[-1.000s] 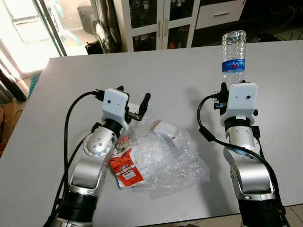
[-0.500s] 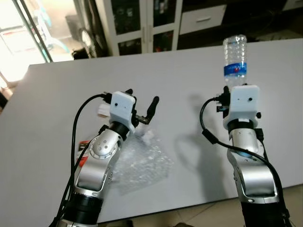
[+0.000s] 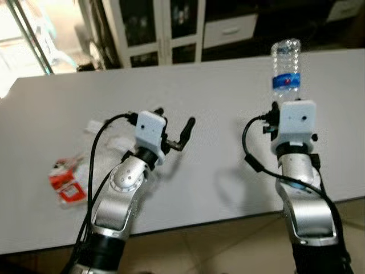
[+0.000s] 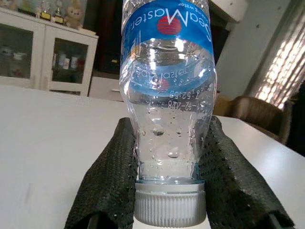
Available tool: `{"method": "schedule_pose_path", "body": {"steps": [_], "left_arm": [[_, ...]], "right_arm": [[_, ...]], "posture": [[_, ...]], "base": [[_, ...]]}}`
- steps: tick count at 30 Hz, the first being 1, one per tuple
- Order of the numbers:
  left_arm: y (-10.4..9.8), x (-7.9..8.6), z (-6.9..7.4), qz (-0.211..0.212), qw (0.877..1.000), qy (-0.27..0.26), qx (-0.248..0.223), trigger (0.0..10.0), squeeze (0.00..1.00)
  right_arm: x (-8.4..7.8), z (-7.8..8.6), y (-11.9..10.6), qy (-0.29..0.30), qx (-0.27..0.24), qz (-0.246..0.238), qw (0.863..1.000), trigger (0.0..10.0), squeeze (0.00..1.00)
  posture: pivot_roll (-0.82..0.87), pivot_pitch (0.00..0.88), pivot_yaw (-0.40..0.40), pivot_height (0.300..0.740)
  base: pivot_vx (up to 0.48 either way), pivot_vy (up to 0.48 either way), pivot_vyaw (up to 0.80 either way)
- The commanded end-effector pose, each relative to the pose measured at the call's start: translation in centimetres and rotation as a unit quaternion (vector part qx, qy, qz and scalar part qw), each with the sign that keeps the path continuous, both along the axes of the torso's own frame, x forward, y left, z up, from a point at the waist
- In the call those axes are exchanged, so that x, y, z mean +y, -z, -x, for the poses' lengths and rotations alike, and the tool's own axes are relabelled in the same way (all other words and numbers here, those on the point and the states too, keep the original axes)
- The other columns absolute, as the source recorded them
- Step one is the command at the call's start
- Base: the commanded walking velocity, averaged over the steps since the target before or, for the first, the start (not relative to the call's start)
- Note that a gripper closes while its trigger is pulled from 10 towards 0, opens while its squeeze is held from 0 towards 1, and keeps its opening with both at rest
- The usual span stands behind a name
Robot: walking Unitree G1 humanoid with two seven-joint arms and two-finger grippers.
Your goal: Picking trash to rubbish bin
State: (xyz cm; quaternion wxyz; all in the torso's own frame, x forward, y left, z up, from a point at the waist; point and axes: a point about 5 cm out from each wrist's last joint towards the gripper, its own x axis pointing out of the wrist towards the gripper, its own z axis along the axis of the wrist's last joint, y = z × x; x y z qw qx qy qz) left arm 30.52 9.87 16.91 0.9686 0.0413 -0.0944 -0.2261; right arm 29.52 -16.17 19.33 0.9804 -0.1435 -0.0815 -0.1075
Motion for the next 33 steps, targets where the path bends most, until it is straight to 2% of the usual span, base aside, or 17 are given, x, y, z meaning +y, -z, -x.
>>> {"method": "schedule_pose_path", "body": {"steps": [1, 17, 33], "left_arm": [[-0.42, 0.48, -0.14, -0.002, 1.0, -0.007, -0.008, 10.0, 0.0], [-0.47, 0.52, -0.24, -0.005, 1.0, -0.01, -0.01, 10.0, 0.0], [-0.3, 0.34, -0.36, -0.009, 1.0, -0.011, -0.009, 10.0, 0.0]], "right_arm": [[0.41, 0.0, -0.71, -0.009, -0.012, 0.003, 1.0, 10.0, 0.0], [0.44, -0.07, -0.83, -0.009, -0.014, 0.004, 1.0, 10.0, 0.0], [0.51, -0.19, -0.87, -0.01, -0.013, 0.005, 1.0, 10.0, 0.0]], "posture": [[-0.01, 0.048, 0.035, 0.74], [0.0, 0.047, 0.035, 0.74], [-0.01, 0.044, 0.033, 0.74]], "base": [[0.0, -0.48, 0.0], [0.0, -0.48, 0.0], [0.0, -0.285, 0.0]]}}
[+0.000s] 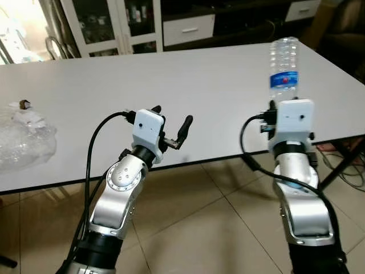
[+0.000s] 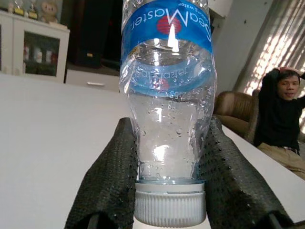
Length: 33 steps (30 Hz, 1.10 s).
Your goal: Picking trash to rubbish bin
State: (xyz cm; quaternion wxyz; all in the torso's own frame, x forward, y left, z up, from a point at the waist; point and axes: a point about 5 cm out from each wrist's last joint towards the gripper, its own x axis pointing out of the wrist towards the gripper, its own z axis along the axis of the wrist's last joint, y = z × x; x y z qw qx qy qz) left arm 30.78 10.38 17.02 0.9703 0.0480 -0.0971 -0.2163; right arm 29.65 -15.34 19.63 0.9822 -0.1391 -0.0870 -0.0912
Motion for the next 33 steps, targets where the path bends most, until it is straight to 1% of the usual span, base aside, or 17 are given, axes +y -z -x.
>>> {"method": "schedule_pose_path", "body": {"steps": [1, 5, 8, 10, 15, 22, 33], "left_arm": [[-0.2, -0.19, -0.12, -0.004, 1.0, -0.001, -0.005, 10.0, 0.0], [-0.21, -0.18, -0.17, -0.004, 1.0, -0.002, -0.005, 10.0, 0.0], [-0.17, -0.22, -0.15, -0.004, 1.0, -0.002, -0.004, 10.0, 0.0], [-0.12, -0.26, -0.14, -0.004, 1.0, -0.001, -0.002, 10.0, 0.0], [-0.09, -0.2, -0.23, 0.0, 1.0, -0.009, -0.002, 10.0, 0.0], [0.07, 0.18, -0.48, 0.009, 1.0, -0.027, 0.011, 10.0, 0.0], [0.16, -0.1, -0.55, 0.012, 1.0, -0.02, 0.021, 10.0, 0.0]], "right_arm": [[-0.22, -0.07, -0.63, 0.005, -0.011, 0.009, 1.0, 10.0, 0.0], [-0.04, -0.09, -0.71, 0.002, -0.012, 0.015, 1.0, 10.0, 0.0], [0.13, -0.1, -0.65, -0.001, -0.011, 0.02, 1.0, 10.0, 0.0], [0.21, -0.1, -0.61, -0.003, -0.011, 0.02, 1.0, 10.0, 0.0], [0.35, -0.14, -0.47, -0.006, -0.008, 0.019, 1.0, 10.0, 0.0], [0.49, -0.26, -0.36, -0.009, -0.005, 0.015, 1.0, 10.0, 0.0], [0.62, -0.39, -0.04, -0.01, 0.004, 0.003, 1.0, 10.0, 0.0]], "posture": [[-0.01, 0.044, 0.033, 0.74], [-0.01, 0.044, 0.035, 0.74], [-0.01, 0.045, 0.035, 0.74], [-0.01, 0.045, 0.035, 0.74], [-0.01, 0.046, 0.036, 0.74], [0.0, 0.045, 0.037, 0.74], [0.0, 0.04, 0.039, 0.74]], "base": [[0.0, -0.307, 0.0], [0.0, -0.306, 0.0], [0.0, 0.0, 0.0], [0.0, 0.0, 0.47], [0.0, 0.0, 0.8], [0.0, 0.0, 0.8], [0.0, 0.0, 0.0]]}}
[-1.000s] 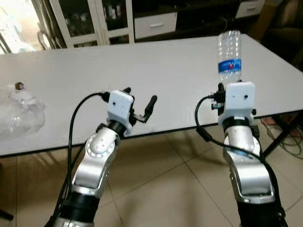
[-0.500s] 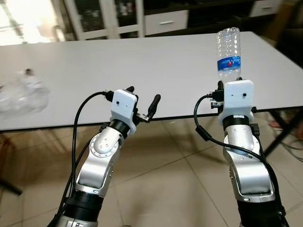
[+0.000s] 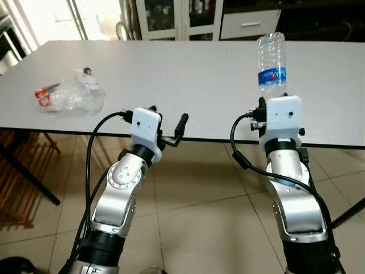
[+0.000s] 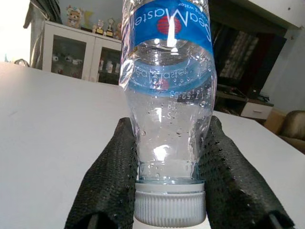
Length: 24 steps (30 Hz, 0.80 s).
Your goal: Picking trash to rubbish bin
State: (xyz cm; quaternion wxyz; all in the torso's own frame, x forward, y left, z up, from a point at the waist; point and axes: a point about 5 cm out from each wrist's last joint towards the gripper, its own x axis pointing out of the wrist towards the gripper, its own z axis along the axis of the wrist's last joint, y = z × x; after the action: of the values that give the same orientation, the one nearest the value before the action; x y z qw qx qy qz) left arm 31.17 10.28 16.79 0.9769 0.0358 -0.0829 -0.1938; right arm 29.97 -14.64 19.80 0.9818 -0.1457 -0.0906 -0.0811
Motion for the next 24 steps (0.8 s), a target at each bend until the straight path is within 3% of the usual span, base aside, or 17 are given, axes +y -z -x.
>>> {"method": "schedule_pose_path", "body": {"steps": [1, 12, 24], "left_arm": [[-0.07, 0.01, -0.16, 0.001, 1.0, 0.003, 0.004, 10.0, 0.0], [0.05, -0.1, -0.1, 0.0, 1.0, 0.007, 0.011, 10.0, 0.0], [0.23, -0.23, 0.07, -0.001, 1.0, 0.011, 0.015, 10.0, 0.0]], "right_arm": [[-0.07, -0.07, 0.13, 0.0, 0.005, -0.005, 1.0, 10.0, 0.0], [-0.07, -0.14, 0.2, -0.002, 0.008, -0.009, 1.0, 10.0, 0.0], [-0.07, -0.02, 0.21, -0.003, 0.009, -0.008, 1.0, 10.0, 0.0]], "posture": [[0.0, 0.04, 0.039, 0.74], [0.0, 0.038, 0.037, 0.74], [0.0, 0.045, 0.035, 0.74]], "base": [[0.0, 0.0, 0.0], [0.0, 0.0, 0.0], [-0.26, 0.0, 0.0]]}}
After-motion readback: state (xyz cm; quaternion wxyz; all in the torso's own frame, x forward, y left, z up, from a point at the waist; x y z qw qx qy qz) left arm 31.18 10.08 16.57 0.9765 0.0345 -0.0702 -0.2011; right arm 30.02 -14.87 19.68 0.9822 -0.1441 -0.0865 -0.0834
